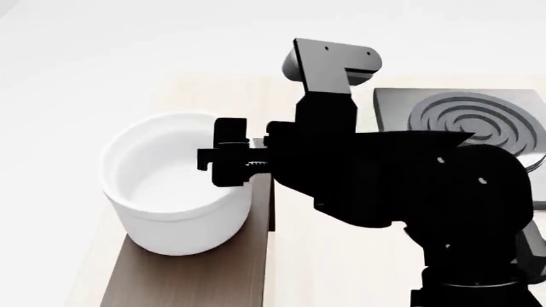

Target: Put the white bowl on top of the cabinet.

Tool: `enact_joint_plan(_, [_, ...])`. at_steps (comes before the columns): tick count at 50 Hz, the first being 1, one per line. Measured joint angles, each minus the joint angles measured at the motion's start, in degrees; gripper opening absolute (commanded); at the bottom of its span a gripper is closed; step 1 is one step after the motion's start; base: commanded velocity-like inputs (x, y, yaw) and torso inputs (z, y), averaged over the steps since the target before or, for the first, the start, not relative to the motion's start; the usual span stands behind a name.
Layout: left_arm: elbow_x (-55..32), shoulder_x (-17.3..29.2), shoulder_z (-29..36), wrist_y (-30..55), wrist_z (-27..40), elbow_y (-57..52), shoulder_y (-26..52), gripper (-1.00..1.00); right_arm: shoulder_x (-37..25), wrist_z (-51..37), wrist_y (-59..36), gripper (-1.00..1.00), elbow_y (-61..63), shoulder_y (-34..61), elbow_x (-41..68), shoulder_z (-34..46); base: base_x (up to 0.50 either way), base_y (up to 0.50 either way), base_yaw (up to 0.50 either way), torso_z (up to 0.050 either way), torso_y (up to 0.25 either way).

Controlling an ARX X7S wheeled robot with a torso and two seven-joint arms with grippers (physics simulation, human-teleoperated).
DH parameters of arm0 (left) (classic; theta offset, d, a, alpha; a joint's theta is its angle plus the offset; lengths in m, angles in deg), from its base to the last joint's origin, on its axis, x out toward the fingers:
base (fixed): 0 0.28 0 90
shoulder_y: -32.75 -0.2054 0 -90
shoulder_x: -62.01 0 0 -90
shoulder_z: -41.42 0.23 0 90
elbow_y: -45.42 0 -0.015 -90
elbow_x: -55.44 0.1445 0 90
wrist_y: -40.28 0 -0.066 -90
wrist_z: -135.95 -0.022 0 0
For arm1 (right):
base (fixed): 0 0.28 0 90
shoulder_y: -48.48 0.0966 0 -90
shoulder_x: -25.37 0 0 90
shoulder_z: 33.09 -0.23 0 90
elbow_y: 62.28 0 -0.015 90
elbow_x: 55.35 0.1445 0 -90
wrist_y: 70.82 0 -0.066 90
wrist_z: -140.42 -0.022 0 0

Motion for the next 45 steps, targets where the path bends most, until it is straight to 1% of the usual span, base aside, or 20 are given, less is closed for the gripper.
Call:
enact_joint_plan(14, [-0.09, 0.10, 0.14, -0.18, 0.12, 0.15, -0.01, 1.00, -0.95, 2.54, 2.75, 1.00, 2.67, -0.01, 0.57, 0.75, 0.00, 0.00, 0.00, 0.000, 0.000])
enact_joint_plan(28, [-0.23, 0.21, 0.35, -0.22, 0.22, 0.11, -0.03, 1.00, -3.04, 2.35, 5.54, 1.00, 8.89, -0.92, 2.22, -1.67, 0.00, 0.00, 0.00, 0.000, 0.000])
enact_joint_plan(45, [-0.46, 0.25, 0.58, -0.62, 0.14, 0.17, -0.11, 1.00, -7.38, 1.55, 11.76, 1.00, 18.43, -6.25, 0.15, -4.16, 0.00, 0.00, 0.00, 0.000, 0.000])
